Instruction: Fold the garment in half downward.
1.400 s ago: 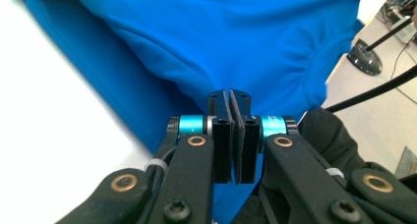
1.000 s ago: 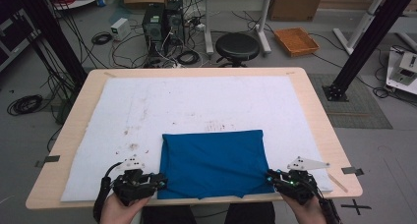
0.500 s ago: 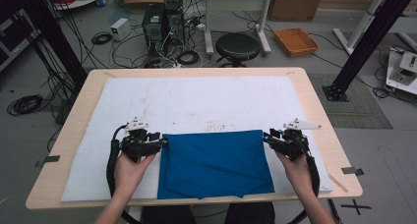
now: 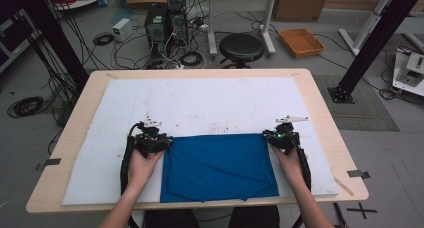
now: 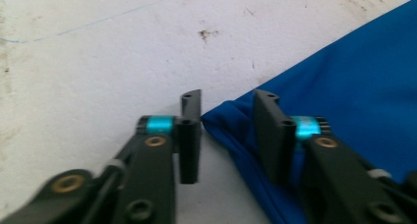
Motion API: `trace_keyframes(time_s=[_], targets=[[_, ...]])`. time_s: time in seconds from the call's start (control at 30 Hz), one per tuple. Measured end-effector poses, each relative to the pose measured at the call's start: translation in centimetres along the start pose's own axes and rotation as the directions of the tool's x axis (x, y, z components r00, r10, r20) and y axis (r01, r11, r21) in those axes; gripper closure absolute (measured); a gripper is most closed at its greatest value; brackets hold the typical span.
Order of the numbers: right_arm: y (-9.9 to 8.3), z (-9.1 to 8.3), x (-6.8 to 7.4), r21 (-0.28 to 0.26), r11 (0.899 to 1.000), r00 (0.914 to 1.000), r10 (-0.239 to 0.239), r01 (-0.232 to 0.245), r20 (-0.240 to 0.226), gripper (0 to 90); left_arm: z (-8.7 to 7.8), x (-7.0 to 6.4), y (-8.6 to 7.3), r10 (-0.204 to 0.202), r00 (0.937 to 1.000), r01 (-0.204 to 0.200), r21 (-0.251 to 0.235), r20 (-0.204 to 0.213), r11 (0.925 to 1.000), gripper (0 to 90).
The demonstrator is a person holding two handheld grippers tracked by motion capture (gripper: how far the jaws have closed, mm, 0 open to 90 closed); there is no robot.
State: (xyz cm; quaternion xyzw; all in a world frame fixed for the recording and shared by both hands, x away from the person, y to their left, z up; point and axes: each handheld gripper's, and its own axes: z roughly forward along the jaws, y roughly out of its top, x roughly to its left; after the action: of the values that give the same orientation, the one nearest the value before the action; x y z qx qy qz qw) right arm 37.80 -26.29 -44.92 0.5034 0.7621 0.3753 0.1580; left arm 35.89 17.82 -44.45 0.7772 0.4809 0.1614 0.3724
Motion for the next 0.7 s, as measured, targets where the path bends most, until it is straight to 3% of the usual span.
trace_keyframes(time_s=[0.07, 0.2, 0.43, 0.7], targets=[[-0.1, -0.1, 0.1, -0.012, 1.0, 0.9999, -0.01, 0.01, 0.006, 87.2, 0.0, 0.0, 0.0, 0.007, 0.9997, -0.007, 0.004, 0.023, 1.0, 81.2], [-0.2, -0.5, -0.1, -0.033, 0.999, 0.9998, -0.003, 0.004, 0.019, 88.2, 0.1, -0.3, 0.3, 0.048, 0.9988, -0.048, 0.011, 0.014, 0.9988, 83.1], [0.0, -0.4, -0.6, -0.044, 0.999, 0.9995, 0.002, -0.001, 0.032, 88.8, 0.8, 0.0, 1.5, 0.075, 0.9971, -0.075, -0.019, 0.01, 0.997, 83.7], [0.2, -0.2, -1.8, -0.064, 0.998, 0.9997, 0.019, -0.018, 0.015, 87.8, 1.7, 0.6, 2.2, 0.008, 1.0, -0.008, -0.08, 0.005, 0.9968, 78.7]])
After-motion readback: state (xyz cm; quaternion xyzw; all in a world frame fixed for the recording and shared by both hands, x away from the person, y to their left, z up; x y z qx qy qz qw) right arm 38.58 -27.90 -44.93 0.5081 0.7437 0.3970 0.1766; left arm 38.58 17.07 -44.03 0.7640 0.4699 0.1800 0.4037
